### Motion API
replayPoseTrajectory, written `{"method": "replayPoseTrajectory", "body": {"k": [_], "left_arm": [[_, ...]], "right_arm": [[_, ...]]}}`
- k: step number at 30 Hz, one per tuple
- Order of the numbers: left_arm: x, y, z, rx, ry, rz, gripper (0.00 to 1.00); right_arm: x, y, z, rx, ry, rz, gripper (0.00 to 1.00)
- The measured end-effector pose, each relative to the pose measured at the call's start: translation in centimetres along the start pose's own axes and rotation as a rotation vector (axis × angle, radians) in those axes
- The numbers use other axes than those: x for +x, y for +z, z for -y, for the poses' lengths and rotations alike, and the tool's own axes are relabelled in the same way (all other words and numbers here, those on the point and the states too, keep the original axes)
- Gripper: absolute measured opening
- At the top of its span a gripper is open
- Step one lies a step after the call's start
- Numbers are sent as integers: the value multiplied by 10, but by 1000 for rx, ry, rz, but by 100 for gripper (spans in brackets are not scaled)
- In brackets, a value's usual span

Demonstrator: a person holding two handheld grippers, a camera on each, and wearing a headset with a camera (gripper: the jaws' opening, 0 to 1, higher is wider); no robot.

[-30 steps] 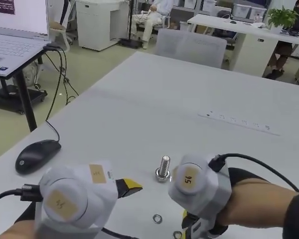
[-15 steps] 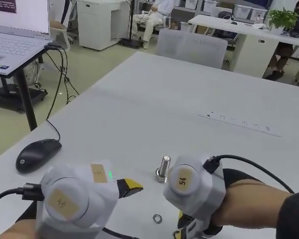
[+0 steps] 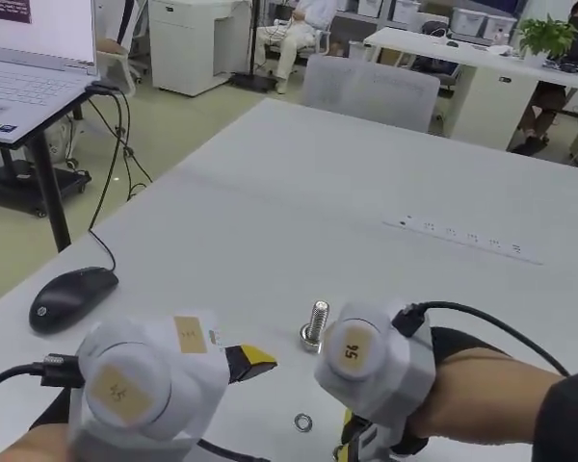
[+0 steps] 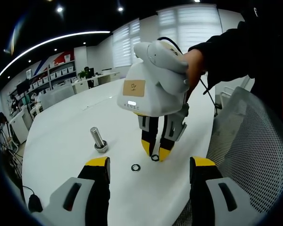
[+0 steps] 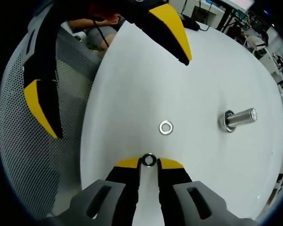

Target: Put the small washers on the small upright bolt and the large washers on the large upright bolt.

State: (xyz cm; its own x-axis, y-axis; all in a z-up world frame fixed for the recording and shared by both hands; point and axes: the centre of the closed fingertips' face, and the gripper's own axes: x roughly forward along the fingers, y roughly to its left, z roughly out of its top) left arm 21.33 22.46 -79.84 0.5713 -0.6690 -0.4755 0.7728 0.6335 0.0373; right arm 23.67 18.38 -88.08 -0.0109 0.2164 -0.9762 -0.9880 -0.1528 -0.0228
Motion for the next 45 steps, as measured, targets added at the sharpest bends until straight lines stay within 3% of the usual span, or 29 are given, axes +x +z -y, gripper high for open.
{"method": "replayPoseTrajectory", "body": {"k": [15,25,45], "left_arm": [[0,0,0,1,-3,-1,68],[0,0,-1,0,-1,1,67],[0,-1,0,1,-5,-6,67]], "right_arm": [[1,0,1,6,-7,-3,14],[-1,-1,3,58,10,26,13],[-22,-36,20,101,-27,-3,13]]}}
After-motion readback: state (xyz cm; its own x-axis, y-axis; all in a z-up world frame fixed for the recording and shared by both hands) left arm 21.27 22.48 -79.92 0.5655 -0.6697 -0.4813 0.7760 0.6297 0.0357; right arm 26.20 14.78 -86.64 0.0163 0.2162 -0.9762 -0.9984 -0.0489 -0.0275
